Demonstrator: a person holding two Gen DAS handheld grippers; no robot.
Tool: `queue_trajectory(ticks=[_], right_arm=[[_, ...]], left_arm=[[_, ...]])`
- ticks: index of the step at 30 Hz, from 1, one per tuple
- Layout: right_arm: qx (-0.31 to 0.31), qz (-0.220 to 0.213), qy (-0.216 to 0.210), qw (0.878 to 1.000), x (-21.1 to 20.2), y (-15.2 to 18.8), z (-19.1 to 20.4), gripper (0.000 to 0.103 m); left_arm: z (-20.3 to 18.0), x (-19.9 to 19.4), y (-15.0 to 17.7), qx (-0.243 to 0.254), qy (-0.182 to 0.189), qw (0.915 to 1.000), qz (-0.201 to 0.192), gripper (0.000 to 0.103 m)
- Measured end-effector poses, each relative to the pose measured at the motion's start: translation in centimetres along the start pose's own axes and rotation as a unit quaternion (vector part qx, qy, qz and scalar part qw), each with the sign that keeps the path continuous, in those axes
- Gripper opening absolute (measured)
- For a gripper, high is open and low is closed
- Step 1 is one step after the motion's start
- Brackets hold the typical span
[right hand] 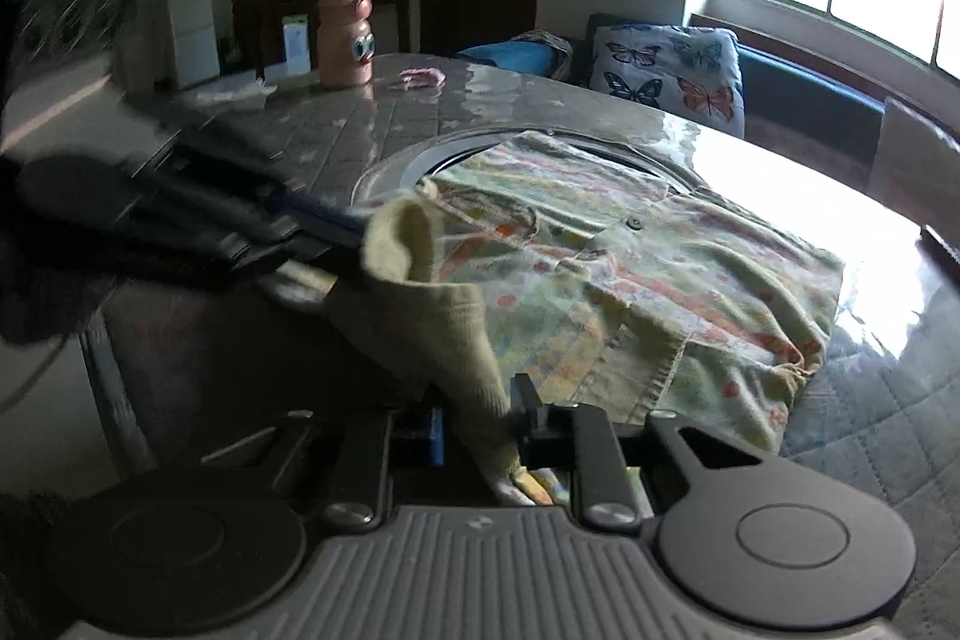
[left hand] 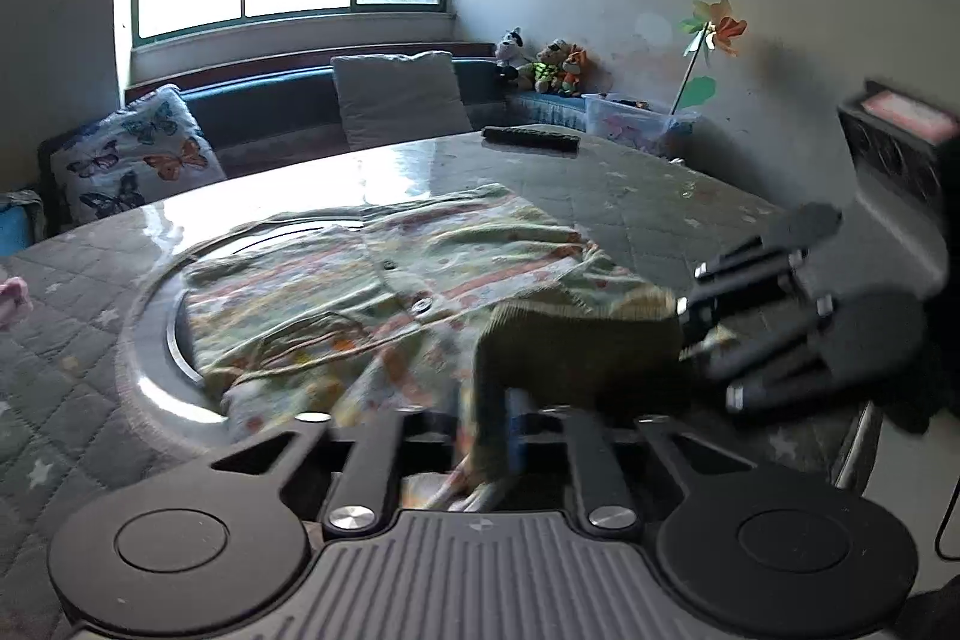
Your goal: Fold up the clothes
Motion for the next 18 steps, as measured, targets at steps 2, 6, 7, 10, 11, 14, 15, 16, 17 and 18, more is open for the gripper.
queue_trajectory(ticks=[2, 6, 7, 10, 11, 14, 15, 16, 17, 18], right_arm=[[0.010, -0.005, -0.005, 1.000, -0.2, -0.5, -0.3, 0.016], [0.019, -0.015, -0.005, 1.000, -0.5, -1.3, -0.8, 0.014], [0.020, -0.018, -0.004, 1.000, -0.6, -1.5, -0.8, 0.013], [0.024, -0.025, -0.004, 0.999, -0.7, -1.9, -1.0, 0.012], [0.024, -0.027, -0.004, 0.999, -0.8, -2.0, -1.0, 0.012], [0.025, -0.031, -0.002, 0.999, -0.8, -2.1, -0.9, 0.011], [0.026, -0.033, -0.001, 0.999, -0.9, -2.1, -1.0, 0.011], [0.027, -0.035, -0.001, 0.999, -1.0, -2.1, -1.0, 0.010], [0.028, -0.037, 0.000, 0.999, -1.0, -2.1, -1.0, 0.010], [0.029, -0.039, 0.000, 0.999, -1.1, -2.1, -1.0, 0.010]], left_arm=[[0.2, -0.8, 0.6, 0.010, -0.008, 0.9999, -0.002, 0.034], [0.5, -1.2, 1.9, 0.048, -0.043, 0.9979, 0.001, 0.040], [0.6, -1.2, 2.1, 0.053, -0.051, 0.9973, 0.002, 0.040], [1.2, -0.8, 2.5, 0.067, -0.075, 0.9949, 0.003, 0.040], [1.4, -0.6, 2.7, 0.072, -0.081, 0.9941, 0.004, 0.040], [2.0, 0.0, 3.2, 0.096, -0.100, 0.9903, 0.005, 0.036], [2.0, 0.1, 3.4, 0.107, -0.108, 0.9884, 0.004, 0.034], [2.1, 0.0, 3.6, 0.117, -0.113, 0.9866, 0.002, 0.029], [2.1, 0.0, 3.7, 0.126, -0.117, 0.9852, -0.001, 0.021], [2.1, -0.1, 3.8, 0.129, -0.118, 0.9845, -0.003, 0.017]])
Point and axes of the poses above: each gripper's, at about its wrist camera, not at the fingertips, and x roughly the way its jaws point, z to its left, y to its underside, the point moved 5 cm from there along x, roughly the way its jaws point, and after that the axes turned 8 degrees about -y, right-handed, at the moved point
